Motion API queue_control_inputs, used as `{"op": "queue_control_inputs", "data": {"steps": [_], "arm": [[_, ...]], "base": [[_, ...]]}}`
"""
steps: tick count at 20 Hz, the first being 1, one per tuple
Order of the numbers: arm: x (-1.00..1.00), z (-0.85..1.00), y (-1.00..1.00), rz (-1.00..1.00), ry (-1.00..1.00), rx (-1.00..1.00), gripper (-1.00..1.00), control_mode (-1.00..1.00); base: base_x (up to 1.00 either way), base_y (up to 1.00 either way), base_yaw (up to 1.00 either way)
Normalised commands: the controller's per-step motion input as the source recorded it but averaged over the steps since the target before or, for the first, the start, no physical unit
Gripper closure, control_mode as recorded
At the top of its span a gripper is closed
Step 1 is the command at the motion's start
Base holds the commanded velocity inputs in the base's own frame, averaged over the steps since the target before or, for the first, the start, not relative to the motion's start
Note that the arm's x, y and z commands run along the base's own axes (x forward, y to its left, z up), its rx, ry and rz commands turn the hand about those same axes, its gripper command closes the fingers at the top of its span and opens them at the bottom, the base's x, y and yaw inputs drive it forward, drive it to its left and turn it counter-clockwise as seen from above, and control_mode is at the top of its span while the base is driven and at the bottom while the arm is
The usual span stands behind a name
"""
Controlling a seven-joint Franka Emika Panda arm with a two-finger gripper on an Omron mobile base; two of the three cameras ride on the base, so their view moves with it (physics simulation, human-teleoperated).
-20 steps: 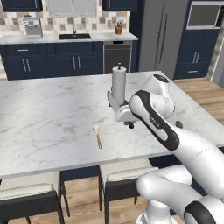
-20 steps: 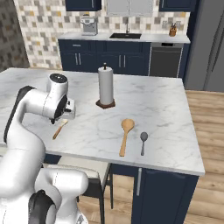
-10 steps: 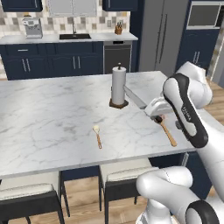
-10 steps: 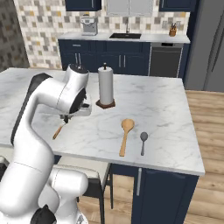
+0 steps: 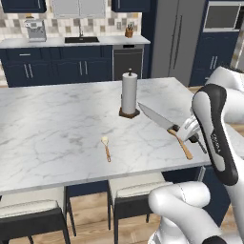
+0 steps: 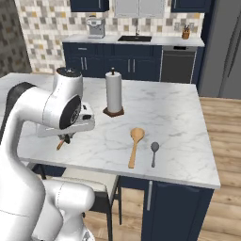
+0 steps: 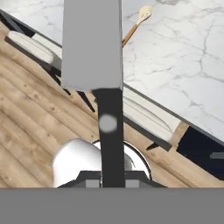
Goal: Pick up the metallic utensils from the counter and place them in the open drawer. Make sure not to pick up any wooden utensils.
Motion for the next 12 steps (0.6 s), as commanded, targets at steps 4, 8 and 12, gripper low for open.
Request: {"op": "queue_control_inputs", "data": {"steps": [4,8,12], "arm": [[-0.27,0.10,-0.01,-0.13,-0.12,-0.09,1.00,-1.00],[0.00,0.00,-0.03,-0.23,-0.01,-0.03,1.00,-1.00],[0.00,0.00,0.00,0.00,0.00,0.00,1.00,-1.00]], "base": [[0.00,0.00,0.00],[0.00,0.00,0.00],[0.00,0.00,0.00]]}}
